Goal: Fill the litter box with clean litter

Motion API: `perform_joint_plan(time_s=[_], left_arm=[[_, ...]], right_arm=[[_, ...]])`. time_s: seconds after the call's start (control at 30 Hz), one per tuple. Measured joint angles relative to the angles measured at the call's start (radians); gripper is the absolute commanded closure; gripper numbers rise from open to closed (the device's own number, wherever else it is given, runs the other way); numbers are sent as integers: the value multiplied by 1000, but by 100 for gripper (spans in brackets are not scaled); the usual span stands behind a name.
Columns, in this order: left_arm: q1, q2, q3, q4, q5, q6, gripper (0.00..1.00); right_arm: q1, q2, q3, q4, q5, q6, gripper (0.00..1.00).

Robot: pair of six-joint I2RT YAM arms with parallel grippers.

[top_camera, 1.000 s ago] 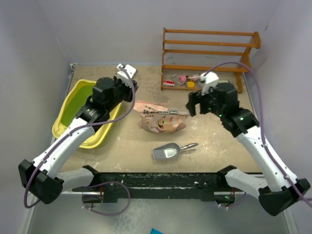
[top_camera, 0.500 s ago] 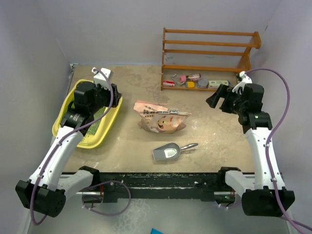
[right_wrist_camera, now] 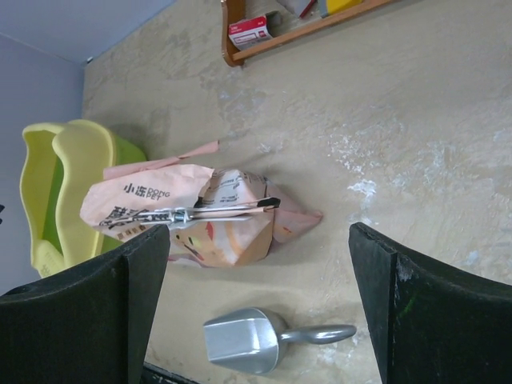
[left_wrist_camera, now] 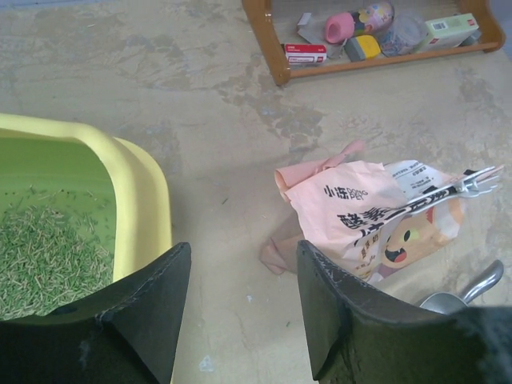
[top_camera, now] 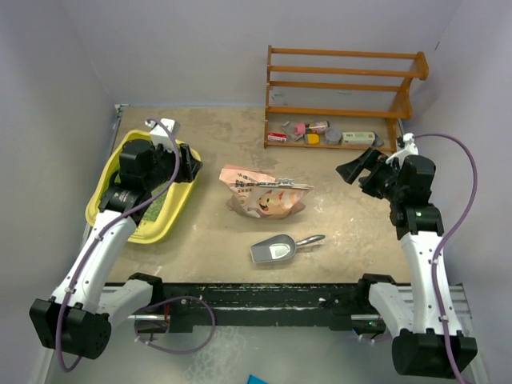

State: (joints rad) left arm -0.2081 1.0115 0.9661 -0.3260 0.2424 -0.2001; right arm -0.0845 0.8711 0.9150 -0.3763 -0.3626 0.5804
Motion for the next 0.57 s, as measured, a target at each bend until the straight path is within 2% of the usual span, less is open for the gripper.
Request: perform_joint_plan(time_s=[0.27,0.33,0.4,0.47,0.5,0.57], left_arm=[[0,-1,0,19,-24,-103,36],[0,-4,0,19,-44,-128,41],[0,-10,0,20,-58,-146,53],[0,-16,0,25,-68,-156,57],[0,-17,0,26,-68,-156,56],[0,-18,0,26,-68,-154,47]], right_arm=[[0,-56,-23,32,8,19,6],[0,-60,-24,34,11,19,6],[0,-63,-24,37,13,19,6],[0,-63,-24,39,13,19,6],[0,-63,-24,39,13,19,6],[0,-63,-24,39,13,18,6]])
